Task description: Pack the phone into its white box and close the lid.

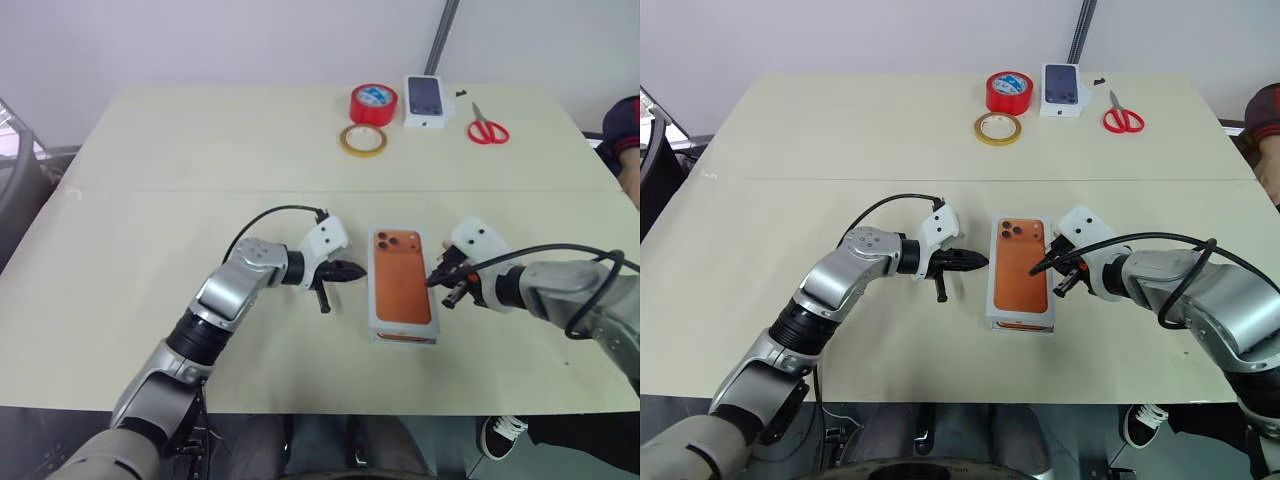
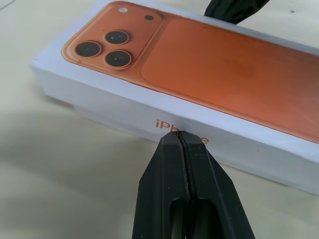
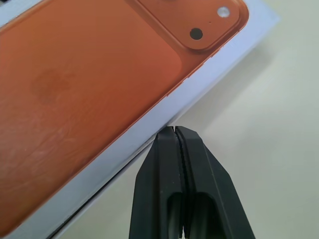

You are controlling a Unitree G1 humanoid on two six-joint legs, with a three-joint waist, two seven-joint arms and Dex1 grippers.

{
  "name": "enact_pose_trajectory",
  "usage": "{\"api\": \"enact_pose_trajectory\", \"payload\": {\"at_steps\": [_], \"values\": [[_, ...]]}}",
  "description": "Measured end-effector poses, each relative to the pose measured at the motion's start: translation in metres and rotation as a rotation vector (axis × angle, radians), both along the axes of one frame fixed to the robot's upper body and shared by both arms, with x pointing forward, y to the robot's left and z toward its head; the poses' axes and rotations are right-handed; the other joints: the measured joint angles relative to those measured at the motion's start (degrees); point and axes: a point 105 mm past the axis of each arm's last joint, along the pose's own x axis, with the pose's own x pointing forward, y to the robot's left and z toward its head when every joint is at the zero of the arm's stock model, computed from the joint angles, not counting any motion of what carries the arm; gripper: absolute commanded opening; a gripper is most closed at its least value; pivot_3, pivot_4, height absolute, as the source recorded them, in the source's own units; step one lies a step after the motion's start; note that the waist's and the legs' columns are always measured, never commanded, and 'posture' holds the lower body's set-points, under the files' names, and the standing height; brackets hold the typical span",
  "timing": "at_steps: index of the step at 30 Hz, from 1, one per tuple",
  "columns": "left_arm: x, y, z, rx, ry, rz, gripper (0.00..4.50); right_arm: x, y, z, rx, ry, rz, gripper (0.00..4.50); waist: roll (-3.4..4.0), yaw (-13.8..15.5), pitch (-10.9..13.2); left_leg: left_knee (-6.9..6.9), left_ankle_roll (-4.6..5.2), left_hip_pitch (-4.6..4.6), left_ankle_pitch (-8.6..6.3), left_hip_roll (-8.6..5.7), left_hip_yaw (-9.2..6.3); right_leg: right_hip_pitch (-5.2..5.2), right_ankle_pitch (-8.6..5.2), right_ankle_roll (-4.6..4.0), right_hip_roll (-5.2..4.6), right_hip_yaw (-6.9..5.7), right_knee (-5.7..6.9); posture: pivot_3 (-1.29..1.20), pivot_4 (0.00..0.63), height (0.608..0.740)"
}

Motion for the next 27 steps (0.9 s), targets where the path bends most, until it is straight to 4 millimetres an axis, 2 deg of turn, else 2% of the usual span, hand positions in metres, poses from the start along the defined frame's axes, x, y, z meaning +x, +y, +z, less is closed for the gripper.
{"api": "enact_pose_trajectory", "payload": {"at_steps": [7, 18, 27], "values": [[-0.005, -0.004, -0.002, 0.012, 0.004, -0.032, 0.0, -0.008, -0.003, -0.005, -0.007, 0.028, -0.003, 0.03, 0.0, 0.0, 0.0, 0.01, 0.0, 0.01, 0.0, -0.01, 0.0, 0.01, 0.0, 0.0, 0.0, 0.0, 0.0, 0.0, 0.15, 0.74], [-0.011, -0.01, -0.008, 0.035, 0.011, -0.065, 0.0, -0.011, -0.009, -0.008, -0.019, 0.04, -0.019, 0.03, 0.0, 0.0, 0.0, 0.02, 0.0, 0.03, 0.0, -0.01, 0.0, 0.03, 0.0, 0.0, 0.0, 0.0, 0.0, 0.0, 0.15, 0.74], [-0.009, -0.007, -0.009, 0.043, 0.005, -0.05, 0.0, -0.009, -0.006, -0.009, -0.004, 0.033, -0.019, 0.03, 0.0, -0.1, 0.0, 0.02, 0.0, 0.04, 0.0, -0.01, -0.01, 0.03, 0.0, 0.0, 0.01, 0.0, 0.02, 0.0, 0.15, 0.74]]}}
